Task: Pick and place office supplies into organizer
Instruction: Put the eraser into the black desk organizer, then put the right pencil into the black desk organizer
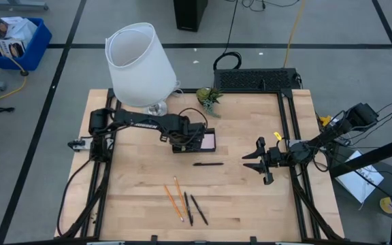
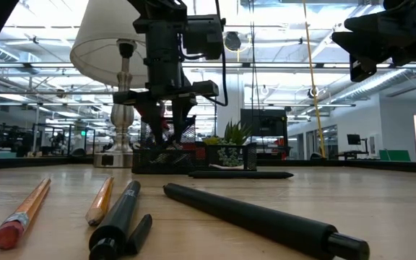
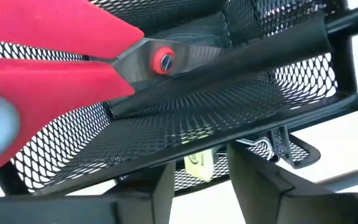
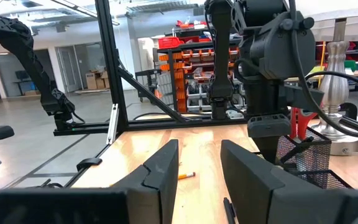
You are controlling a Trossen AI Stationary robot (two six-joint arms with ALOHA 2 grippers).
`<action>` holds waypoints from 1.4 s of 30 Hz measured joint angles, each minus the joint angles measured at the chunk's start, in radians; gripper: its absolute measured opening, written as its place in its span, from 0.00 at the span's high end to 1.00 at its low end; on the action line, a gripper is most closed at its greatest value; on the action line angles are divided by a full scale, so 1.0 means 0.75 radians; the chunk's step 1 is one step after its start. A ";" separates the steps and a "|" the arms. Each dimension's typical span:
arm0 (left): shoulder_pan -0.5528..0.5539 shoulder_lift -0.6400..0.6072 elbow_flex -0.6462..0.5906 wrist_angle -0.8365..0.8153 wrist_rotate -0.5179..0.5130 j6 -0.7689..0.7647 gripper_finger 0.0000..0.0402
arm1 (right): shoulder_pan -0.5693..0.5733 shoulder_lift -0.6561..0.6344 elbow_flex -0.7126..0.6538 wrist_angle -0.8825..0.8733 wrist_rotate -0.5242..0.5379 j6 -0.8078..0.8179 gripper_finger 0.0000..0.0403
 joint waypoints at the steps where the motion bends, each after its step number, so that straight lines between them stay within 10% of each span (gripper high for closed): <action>1: 0.000 0.000 0.000 0.002 -0.004 -0.001 0.59 | 0.000 0.000 0.000 0.000 0.000 -0.001 0.71; 16: -0.214 0.000 0.001 0.027 0.155 -0.035 0.56 | 0.000 0.000 0.000 0.000 0.000 0.000 0.71; 30: -0.582 0.001 0.001 0.194 -0.080 -0.940 0.56 | 0.000 0.000 0.000 0.000 0.000 -0.001 0.71; 42: -0.606 0.055 0.002 0.025 -0.071 -1.556 0.56 | 0.000 0.000 0.000 0.000 0.000 0.000 0.71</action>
